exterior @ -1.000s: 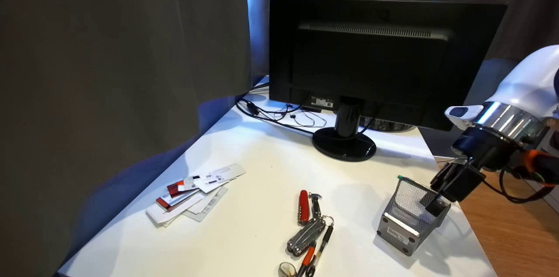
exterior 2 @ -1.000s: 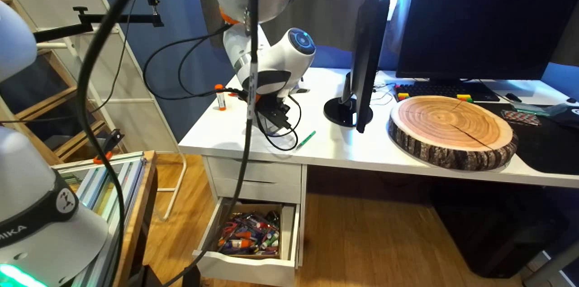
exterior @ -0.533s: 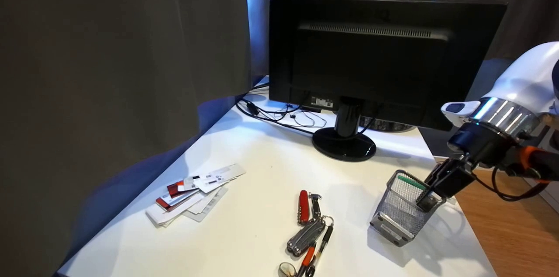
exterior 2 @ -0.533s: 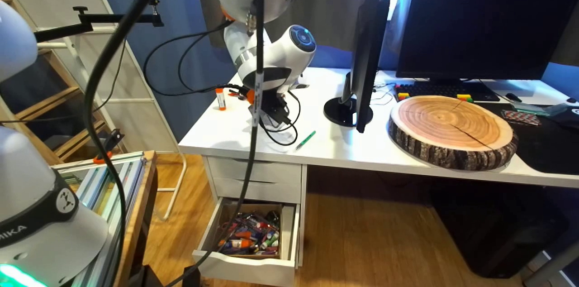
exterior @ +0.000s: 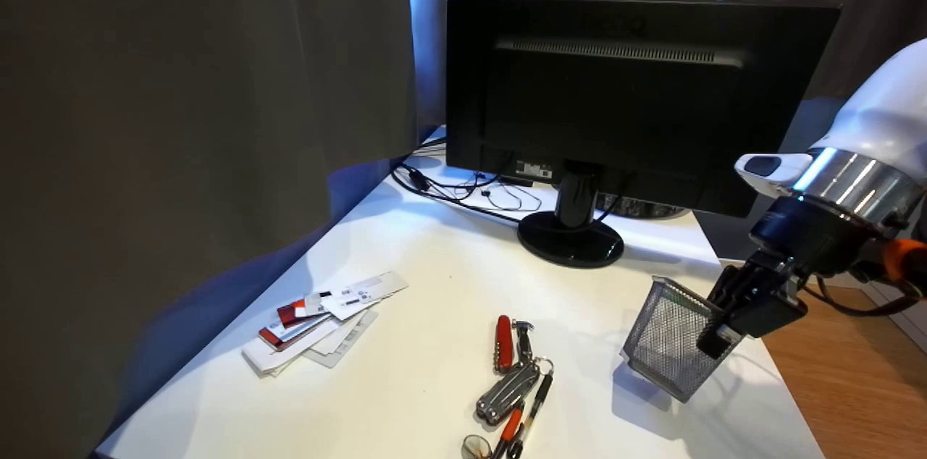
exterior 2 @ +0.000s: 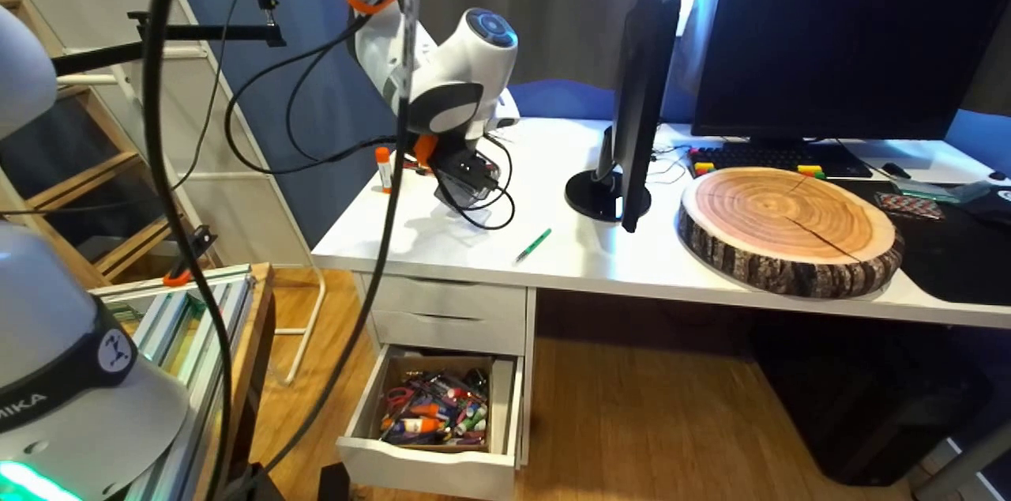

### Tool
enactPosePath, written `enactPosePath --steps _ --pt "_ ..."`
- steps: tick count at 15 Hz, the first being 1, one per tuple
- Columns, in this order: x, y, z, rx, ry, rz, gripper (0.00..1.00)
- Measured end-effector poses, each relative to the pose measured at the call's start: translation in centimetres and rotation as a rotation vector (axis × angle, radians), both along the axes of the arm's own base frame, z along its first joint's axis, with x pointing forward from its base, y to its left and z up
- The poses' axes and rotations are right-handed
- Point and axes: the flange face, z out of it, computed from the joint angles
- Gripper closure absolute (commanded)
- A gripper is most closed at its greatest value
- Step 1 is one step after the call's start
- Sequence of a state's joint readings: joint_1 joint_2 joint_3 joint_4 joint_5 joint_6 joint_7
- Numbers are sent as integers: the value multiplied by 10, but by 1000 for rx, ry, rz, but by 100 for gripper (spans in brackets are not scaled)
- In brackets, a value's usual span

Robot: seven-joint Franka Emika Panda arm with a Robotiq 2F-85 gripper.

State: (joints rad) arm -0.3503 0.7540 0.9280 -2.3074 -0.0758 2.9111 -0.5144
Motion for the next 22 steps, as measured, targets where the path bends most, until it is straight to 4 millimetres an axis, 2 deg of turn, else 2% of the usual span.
enactPosePath --steps 4,7,15,22 --pt "-31 19 8 -109 -88 73 98" --pt "-46 27 10 -198 -164 117 98" --pt "-48 21 16 -463 -422 196 98" --pt "-70 35 -1 -542 -482 243 98"
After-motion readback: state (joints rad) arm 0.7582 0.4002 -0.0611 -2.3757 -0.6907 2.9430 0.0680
